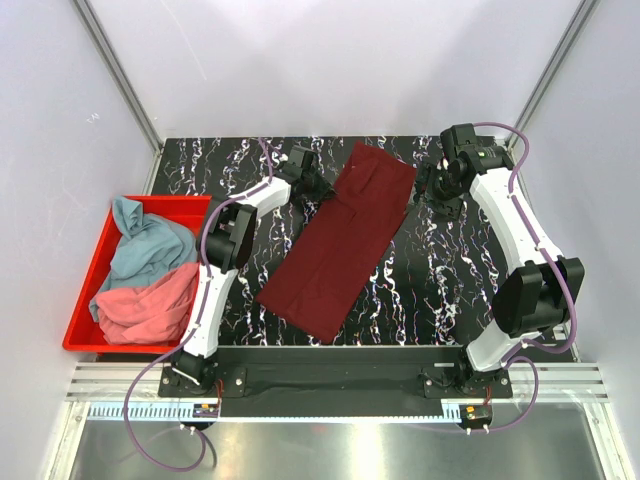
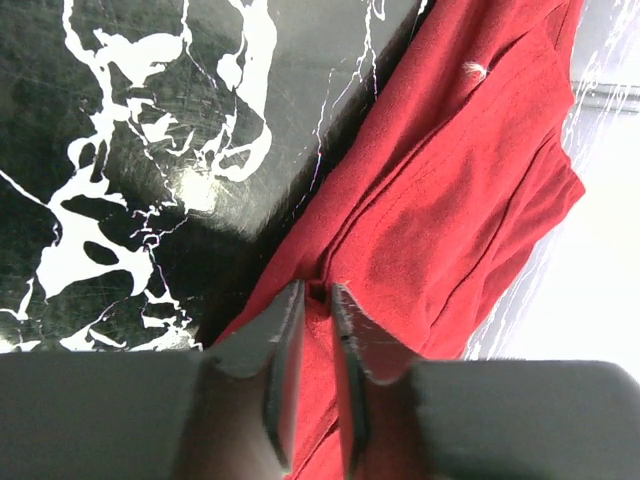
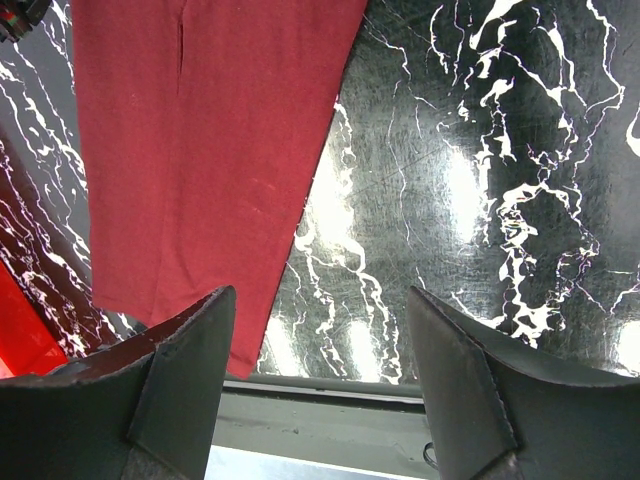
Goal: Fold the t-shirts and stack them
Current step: Fold the tshirt
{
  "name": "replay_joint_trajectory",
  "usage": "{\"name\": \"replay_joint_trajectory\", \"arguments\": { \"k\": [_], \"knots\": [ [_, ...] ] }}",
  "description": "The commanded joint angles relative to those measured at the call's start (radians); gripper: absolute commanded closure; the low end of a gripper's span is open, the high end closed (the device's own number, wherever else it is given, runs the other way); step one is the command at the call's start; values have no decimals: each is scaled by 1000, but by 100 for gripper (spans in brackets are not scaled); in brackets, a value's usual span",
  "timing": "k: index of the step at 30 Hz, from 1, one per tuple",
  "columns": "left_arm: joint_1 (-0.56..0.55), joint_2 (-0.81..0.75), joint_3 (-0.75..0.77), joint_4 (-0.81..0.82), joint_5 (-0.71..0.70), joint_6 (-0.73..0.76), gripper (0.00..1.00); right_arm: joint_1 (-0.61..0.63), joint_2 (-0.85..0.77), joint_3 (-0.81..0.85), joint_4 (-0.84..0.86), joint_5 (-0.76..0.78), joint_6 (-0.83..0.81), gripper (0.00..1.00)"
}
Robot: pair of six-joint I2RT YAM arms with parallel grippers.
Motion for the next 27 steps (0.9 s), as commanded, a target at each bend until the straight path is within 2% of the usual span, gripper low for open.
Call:
{"name": "replay_joint_trajectory", "arguments": {
  "k": [1,4,10,17,21,27],
  "knots": [
    [5,8,44,50,-20,-6,87,-5,-41,-8,-3,9,-6,24],
    [6,-13,32,50,-17,8,99,-5,-39,-13,-1,6,-6,24],
    [-2,-143,-72,67,-84,97,99,-5,-25,-22,12,-7,-2,24],
    [-6,-212,-169,91,-98,134,98,-5,-4,-30,28,-36,9,25],
    [-11,-194,-131,68,-68,146,96,-5,-1,-37,35,-43,13,24],
    [-25,-234,-170,88,-108,172,96,-5,1,-51,37,-48,17,25]
  ]
}}
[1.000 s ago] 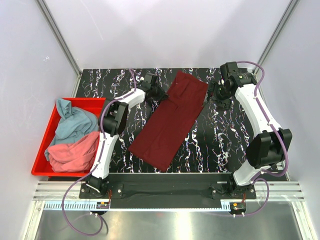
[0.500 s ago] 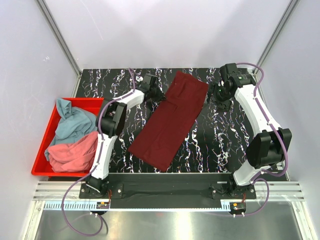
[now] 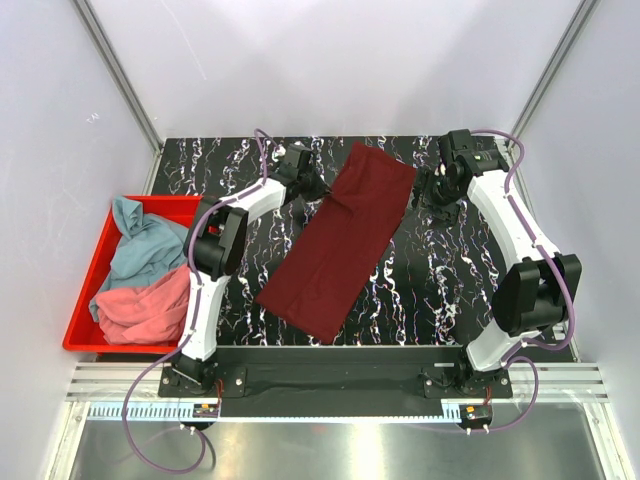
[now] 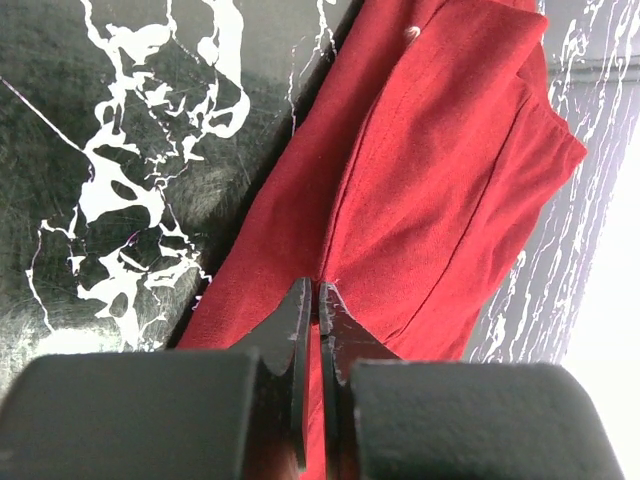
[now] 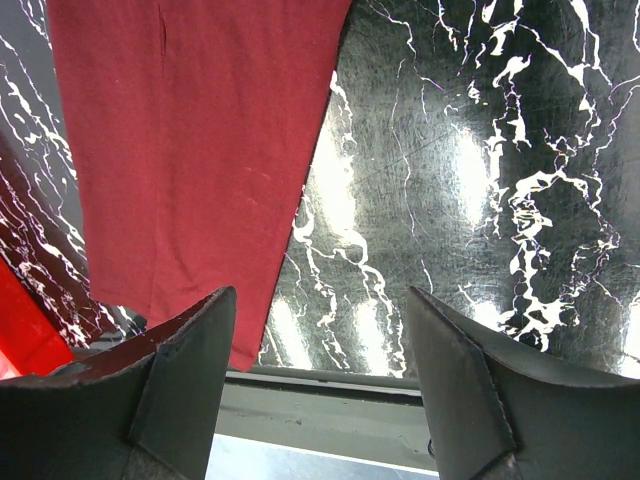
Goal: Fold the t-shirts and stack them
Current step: Fold the tshirt
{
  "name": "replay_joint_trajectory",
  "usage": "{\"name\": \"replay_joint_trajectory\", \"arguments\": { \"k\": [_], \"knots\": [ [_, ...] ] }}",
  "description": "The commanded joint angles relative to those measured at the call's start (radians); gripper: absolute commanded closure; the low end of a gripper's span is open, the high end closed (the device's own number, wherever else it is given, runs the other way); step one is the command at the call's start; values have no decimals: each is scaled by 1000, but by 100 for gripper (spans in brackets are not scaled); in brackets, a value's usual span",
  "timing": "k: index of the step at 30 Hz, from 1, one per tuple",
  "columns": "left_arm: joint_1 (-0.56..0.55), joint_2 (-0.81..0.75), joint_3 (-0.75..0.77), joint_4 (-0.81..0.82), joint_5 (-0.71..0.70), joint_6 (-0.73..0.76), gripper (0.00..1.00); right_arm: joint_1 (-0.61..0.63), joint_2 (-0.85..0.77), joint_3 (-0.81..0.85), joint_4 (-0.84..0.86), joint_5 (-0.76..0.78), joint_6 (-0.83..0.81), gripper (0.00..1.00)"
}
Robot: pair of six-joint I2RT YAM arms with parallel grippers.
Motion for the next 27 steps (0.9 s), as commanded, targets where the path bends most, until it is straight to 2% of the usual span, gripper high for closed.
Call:
{"name": "replay_joint_trajectory", "arguments": {
  "k": [1,12,27],
  "knots": [
    [-11,-89,-31,53,-50,43,96,-1,-8,-5,24,-17,9,25],
    [-34,-90,-82,47,-10,3,94,-3,-8,-20,35,-21,17,25],
    [-43,-116,-94,32,-33,42,87,-1,-4,-39,37,-21,15,25]
  ]
}}
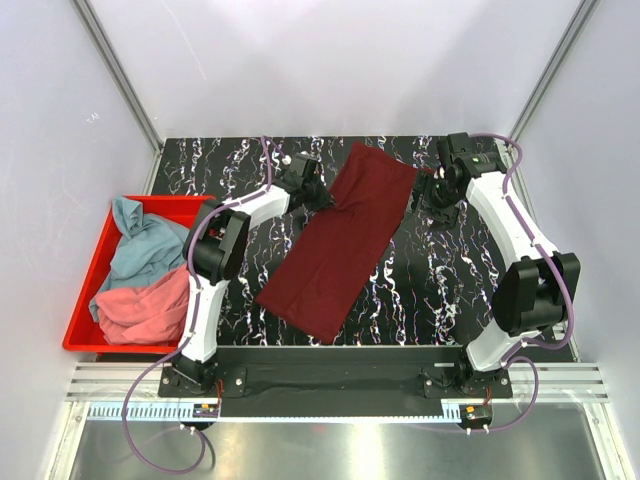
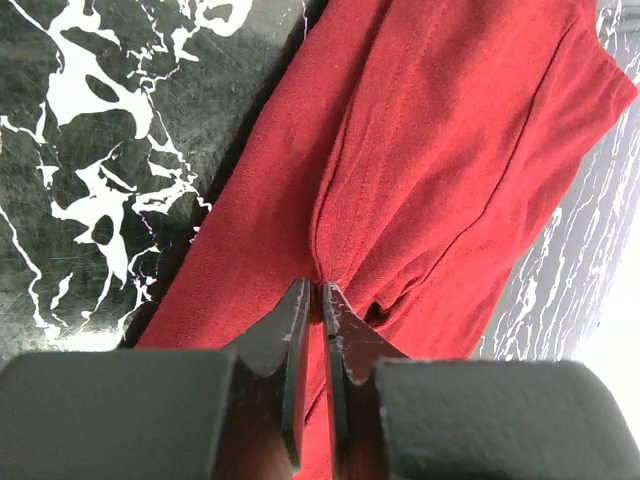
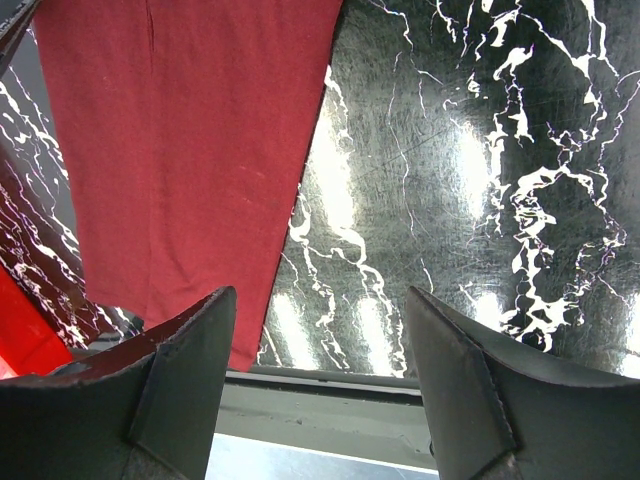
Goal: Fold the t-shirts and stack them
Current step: Fold the tshirt
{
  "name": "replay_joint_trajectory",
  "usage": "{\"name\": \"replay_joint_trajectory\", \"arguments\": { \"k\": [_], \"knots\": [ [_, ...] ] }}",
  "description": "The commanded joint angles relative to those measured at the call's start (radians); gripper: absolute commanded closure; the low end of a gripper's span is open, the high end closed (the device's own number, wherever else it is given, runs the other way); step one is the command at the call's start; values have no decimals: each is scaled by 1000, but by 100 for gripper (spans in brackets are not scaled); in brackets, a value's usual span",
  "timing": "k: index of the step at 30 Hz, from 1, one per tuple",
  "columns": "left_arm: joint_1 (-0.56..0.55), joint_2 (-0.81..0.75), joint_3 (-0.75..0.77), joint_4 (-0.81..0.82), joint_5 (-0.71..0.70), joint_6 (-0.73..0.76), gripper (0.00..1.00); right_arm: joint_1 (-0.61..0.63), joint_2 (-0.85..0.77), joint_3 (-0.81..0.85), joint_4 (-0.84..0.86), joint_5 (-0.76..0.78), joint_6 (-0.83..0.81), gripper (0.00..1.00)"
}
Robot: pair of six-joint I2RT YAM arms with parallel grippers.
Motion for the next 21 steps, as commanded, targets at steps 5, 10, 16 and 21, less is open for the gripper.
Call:
{"name": "replay_joint_trajectory", "arguments": {
  "k": [5,10,16,21],
  "knots": [
    [-8,-76,17,26,-25,100,85,-3,10,2,31,-21,6,25],
    [5,-67,30,19,35,138,88,-3,79,51,40,-46,19,24],
    [-6,-107,11,32,-41,204,88,-3,160,126,40,-75,36,25],
    [-20,-108,48,2,-51,256,87,-3,163,103,55,-83,48,25]
  ]
}}
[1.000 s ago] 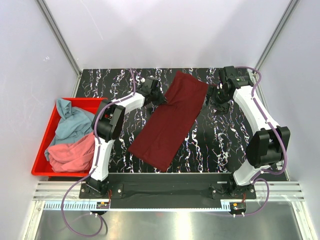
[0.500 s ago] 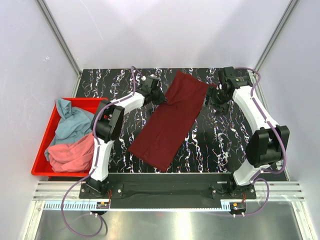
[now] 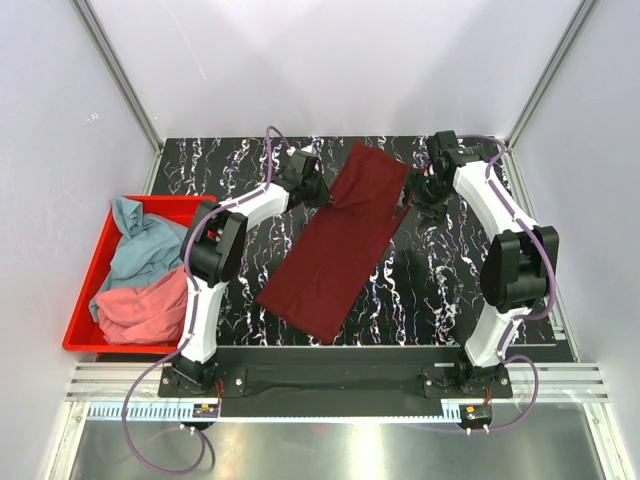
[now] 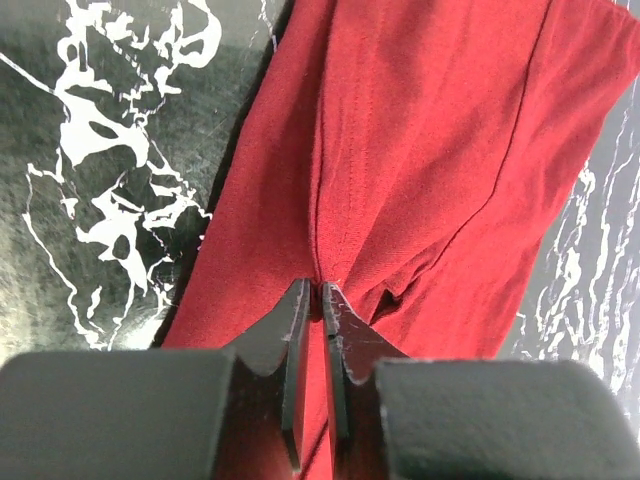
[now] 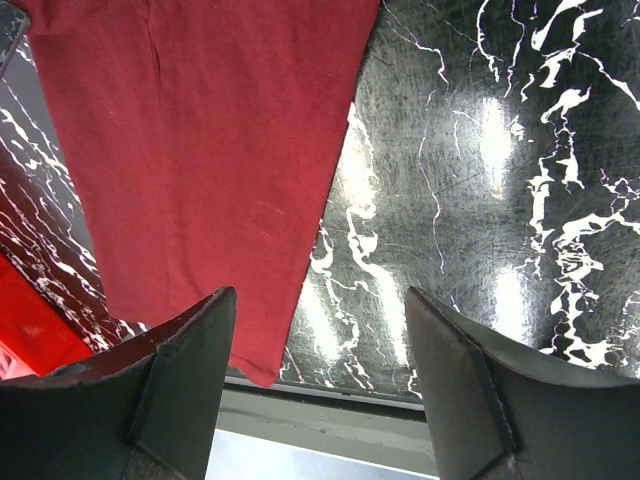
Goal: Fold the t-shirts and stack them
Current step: Fold the tshirt
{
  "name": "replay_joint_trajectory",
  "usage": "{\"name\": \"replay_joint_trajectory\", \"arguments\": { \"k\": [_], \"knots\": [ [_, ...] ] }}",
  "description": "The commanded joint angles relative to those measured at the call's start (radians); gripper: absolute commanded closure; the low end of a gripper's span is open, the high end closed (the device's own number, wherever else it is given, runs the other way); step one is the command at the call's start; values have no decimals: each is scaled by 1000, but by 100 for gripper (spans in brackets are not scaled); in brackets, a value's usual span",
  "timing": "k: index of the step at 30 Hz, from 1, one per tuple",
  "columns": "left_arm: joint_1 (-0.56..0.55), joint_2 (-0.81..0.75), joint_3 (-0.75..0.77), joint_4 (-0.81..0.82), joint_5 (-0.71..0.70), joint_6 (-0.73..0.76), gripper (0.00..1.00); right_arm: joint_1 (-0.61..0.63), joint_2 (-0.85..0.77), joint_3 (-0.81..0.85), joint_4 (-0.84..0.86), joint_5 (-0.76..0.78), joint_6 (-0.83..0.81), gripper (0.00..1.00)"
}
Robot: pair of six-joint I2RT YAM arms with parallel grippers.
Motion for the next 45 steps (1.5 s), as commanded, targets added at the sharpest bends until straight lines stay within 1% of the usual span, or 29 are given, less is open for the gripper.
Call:
{"name": "replay_joint_trajectory", "arguments": {
  "k": [1,3,4,6,9,10,13,14,16,19,23,25,28,30,34,37,39,41,45],
  "knots": [
    [-16,-76,40,37,-43,73,86,-3,-14,18,27,-29,18,25],
    [-11,-57,62,20,-33,52,86,-3,-21,-3,39,-25,20,25],
    [-10,-44,75,-23,-33,44,86,-3,-20,-8,40,-28,23,25],
    [-19,-34,102,-37,-22,64,86,-3,-21,-13,42,-30,21,25],
    [-33,-56,76,-18,-54,61,85,-3,-24,-16,43,-21,20,25],
    [-33,-54,84,-56,-81,51,85,-1,-24,-16,43,-22,20,25],
    [-48,-51,104,-83,-108,84,84,-1,-20,-16,43,-29,20,25],
    [-39,-48,95,-81,-102,51,84,-1,-23,-17,43,-27,21,25],
    [-30,-27,90,-81,-69,31,81,-3,-24,-19,45,-27,18,25],
    [-26,19,150,-164,-66,29,80,-3,-21,-19,42,-25,14,25],
    [-23,3,113,-167,-101,17,79,-4,-21,-28,45,-25,9,24],
    [-19,-2,99,-173,-120,11,76,-3,-20,-33,48,-28,9,25],
    [-5,4,107,-204,-115,9,76,-3,-20,-42,51,-29,3,25],
    [6,6,107,-215,-97,17,76,-3,-12,-40,51,-29,1,24],
    [20,21,110,-213,4,37,76,-3,6,-31,59,-30,-2,25],
    [20,-13,61,-164,18,54,75,-1,32,-14,69,-24,-2,25],
    [29,-46,37,-140,18,64,72,-3,63,-2,80,-16,20,25],
    [47,-68,35,-150,20,90,72,-1,97,15,92,16,47,25],
    [72,-114,50,-276,11,181,72,3,143,36,114,106,121,27]
  ]
}}
